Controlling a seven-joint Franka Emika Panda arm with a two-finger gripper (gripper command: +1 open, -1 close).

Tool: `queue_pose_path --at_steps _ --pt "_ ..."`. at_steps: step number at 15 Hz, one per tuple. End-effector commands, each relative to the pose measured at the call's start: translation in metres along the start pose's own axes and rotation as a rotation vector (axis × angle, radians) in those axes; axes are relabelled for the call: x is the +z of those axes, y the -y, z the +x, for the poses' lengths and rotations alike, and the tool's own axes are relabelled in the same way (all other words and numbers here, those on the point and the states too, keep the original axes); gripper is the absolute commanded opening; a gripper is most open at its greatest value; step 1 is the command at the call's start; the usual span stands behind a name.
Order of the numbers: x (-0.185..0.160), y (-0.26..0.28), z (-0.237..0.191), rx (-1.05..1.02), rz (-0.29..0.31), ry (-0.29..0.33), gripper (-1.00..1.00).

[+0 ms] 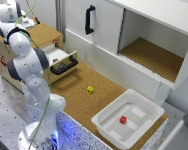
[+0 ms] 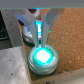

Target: Toggle the green light switch to turn off the green light

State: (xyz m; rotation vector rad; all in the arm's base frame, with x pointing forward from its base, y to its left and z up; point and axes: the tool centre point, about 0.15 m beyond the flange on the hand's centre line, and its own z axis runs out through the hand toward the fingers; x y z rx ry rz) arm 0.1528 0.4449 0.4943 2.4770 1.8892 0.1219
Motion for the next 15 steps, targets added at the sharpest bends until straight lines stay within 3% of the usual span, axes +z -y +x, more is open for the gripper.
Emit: queue_pose_path --at_steps 1,8,13,14,15 --pt "0.033 -0.016 0.004 0.047 0.052 -0.018 -1.00" --pt "0.066 -0.016 0.006 0.029 0.066 0.049 -1.00" --pt "-0.030 -0.055 -0.019 0.160 -0.047 -0.057 -1.00" --pt "-0.043 -0.060 -0.021 0.169 -0.065 -0.055 1.00" --pt "-0.049 -0.066 -0.023 0.189 -0.078 -0.053 1.00"
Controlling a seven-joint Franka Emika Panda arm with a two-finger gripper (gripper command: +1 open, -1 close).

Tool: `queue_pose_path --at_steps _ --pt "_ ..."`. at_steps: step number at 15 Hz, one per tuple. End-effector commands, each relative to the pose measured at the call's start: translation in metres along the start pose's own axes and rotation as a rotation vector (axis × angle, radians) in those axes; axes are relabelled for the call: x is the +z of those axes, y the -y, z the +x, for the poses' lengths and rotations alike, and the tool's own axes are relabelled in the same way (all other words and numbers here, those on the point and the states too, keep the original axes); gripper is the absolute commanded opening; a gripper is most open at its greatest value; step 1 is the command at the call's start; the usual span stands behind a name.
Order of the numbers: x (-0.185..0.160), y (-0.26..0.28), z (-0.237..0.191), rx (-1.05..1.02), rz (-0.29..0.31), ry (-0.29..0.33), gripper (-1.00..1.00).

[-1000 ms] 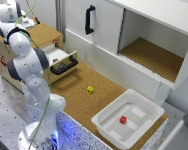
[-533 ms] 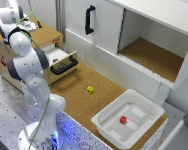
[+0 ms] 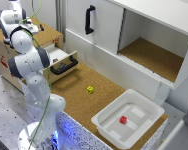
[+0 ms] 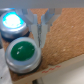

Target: Toggle the green light switch to turn off the green light

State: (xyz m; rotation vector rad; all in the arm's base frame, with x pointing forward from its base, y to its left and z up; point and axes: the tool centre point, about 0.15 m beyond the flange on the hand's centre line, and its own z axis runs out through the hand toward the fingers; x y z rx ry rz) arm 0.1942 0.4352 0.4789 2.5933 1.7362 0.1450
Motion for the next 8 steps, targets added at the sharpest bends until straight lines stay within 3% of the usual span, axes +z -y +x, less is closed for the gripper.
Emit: queue_pose_path --at_steps 1,8 --pt "-0.069 -0.031 -0.021 0.074 -0.081 -0.039 1.00" --pt "-0.054 -0.057 -0.035 0.176 -0.042 -0.004 1.00"
